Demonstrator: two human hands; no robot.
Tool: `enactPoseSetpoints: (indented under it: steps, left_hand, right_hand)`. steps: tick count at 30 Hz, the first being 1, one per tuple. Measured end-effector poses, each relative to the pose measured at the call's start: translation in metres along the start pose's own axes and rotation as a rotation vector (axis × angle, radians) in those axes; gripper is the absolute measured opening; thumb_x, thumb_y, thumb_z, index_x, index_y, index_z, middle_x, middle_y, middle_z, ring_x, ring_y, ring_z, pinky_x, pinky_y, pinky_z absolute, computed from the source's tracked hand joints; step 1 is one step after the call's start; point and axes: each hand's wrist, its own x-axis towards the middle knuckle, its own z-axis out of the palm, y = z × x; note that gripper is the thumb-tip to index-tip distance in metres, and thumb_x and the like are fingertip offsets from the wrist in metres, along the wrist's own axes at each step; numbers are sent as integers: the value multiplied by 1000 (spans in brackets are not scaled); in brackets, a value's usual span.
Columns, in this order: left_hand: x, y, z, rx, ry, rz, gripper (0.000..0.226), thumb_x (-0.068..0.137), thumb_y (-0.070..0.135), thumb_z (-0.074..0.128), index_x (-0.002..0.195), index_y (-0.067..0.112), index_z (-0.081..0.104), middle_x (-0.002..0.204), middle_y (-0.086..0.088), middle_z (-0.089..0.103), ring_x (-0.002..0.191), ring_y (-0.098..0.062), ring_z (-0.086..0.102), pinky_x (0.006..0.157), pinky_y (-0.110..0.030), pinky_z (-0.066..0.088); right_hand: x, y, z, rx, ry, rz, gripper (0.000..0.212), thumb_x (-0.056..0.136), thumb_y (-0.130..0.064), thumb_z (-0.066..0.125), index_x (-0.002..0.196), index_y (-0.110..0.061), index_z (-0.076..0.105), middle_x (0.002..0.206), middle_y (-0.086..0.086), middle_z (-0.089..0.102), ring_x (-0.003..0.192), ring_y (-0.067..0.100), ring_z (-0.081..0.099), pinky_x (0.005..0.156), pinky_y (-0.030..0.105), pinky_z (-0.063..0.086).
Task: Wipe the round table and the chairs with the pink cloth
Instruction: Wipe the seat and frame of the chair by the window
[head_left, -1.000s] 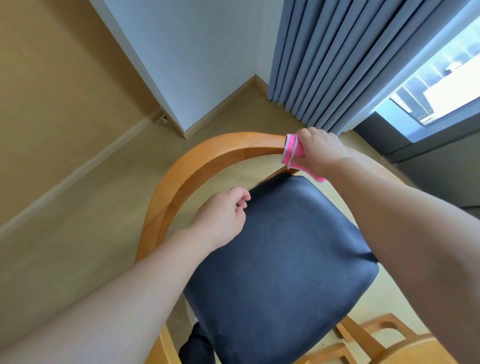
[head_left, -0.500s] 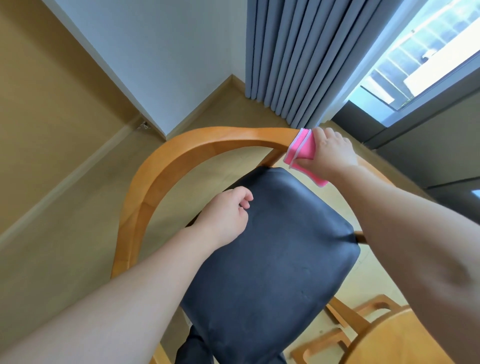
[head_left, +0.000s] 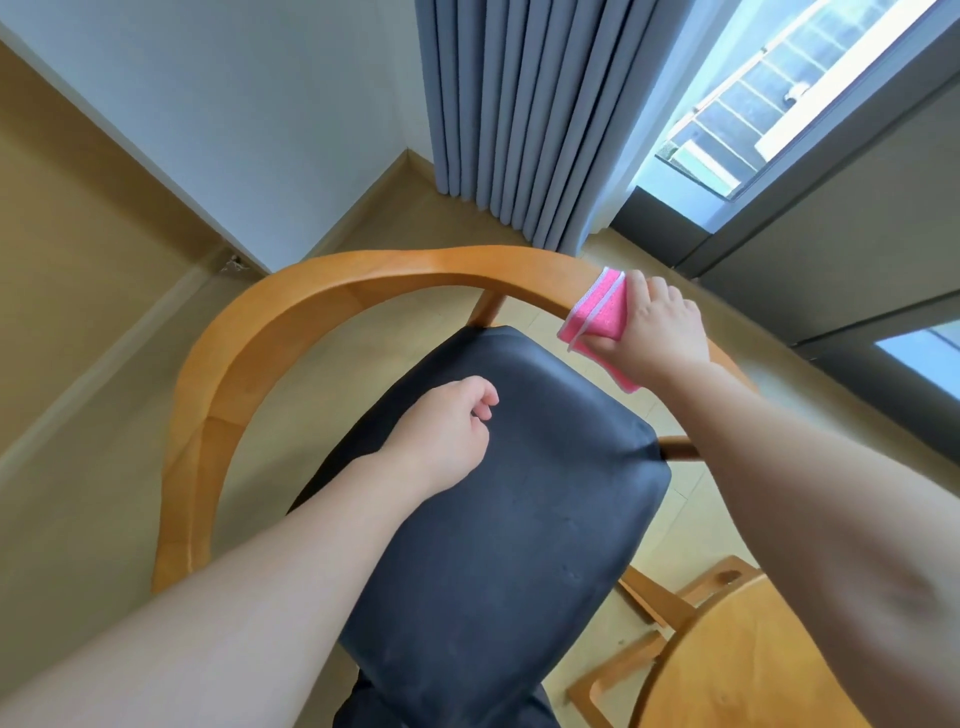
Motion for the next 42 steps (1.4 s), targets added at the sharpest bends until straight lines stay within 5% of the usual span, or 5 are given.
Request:
enactPoseSetpoints:
  steps: [7,12,16,25,42]
  left_hand:
    - [9,14,12,14,27,81,34,90,9,40,113,30,53,102,17,56,92,-6,55,78,-25,51]
    - [16,29,25,27,14,123,33,91,10,40,112,31,53,100,19,55,92,-4,55,79,-24,51]
    - [20,35,34,48,19,151,32,91,10,40,112,31,54,99,21,55,93,-4,55,79,-22,50]
    - [19,60,64,78,-25,195,33,91,9,40,113,27,56,99,18,57,93,-5,55,76,-19,45]
    - [7,101,115,130,-158,300,31,90,10,41,105,34,55,97,21,57,92,2,54,70,-11,41]
  right_hand:
    - [10,-8,-8,-140,-31,-96,108,63,-88,38,138,-11,32,128,8,45,121,29,39,108,52,22]
    - [15,8,-13,49,-121,-161,92,71,-74,50,140,-18,24,122,6,51,106,29,53,80,40,42]
    - [1,15,-4,14,-57,-95,108,74,-79,45,148,-6,16,127,10,49,110,29,50,89,41,42]
    - [-43,49,-1,56,-39,77,82,67,-84,51,113,-17,41,103,2,49,93,22,50,75,36,41]
    - [-132,102,-1,188,-148,346,89,70,-77,61,127,-13,37,111,4,47,96,20,49,79,32,46]
